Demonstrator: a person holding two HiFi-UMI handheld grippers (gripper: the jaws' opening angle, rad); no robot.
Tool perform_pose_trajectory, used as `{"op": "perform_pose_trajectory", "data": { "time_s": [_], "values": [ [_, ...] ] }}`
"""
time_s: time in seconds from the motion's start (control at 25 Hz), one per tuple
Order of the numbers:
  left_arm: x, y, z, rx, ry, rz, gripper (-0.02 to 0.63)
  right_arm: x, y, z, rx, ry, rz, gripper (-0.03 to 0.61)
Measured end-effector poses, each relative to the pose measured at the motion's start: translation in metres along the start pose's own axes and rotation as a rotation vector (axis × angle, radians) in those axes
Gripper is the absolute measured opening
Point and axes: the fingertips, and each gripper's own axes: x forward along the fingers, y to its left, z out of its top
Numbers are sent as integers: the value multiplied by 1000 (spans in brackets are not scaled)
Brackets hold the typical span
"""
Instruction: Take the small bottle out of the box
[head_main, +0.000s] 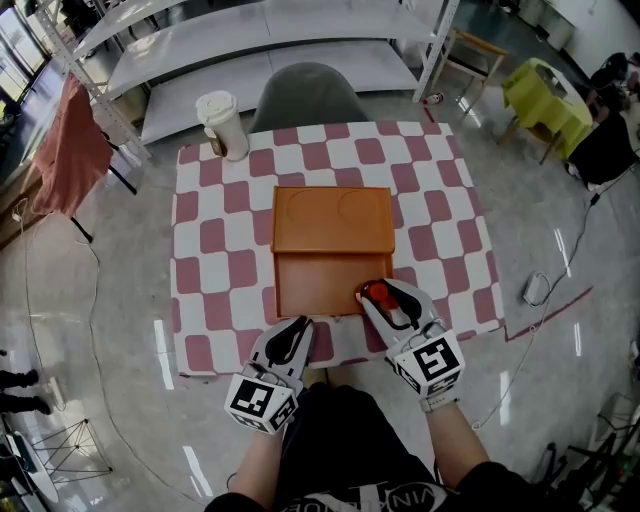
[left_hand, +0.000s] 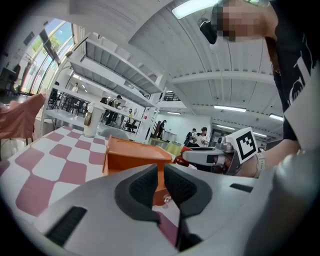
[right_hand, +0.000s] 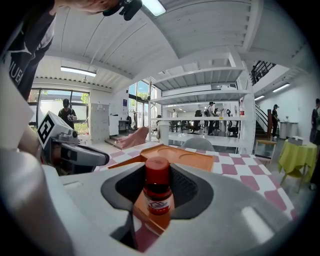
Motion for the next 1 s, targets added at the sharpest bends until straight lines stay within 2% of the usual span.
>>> {"op": "perform_pose_trajectory", "data": {
  "time_s": [1.0],
  "values": [
    [-22, 3, 59, 56, -100, 66, 40, -19, 10, 52, 10, -66, 29, 141]
  ]
}}
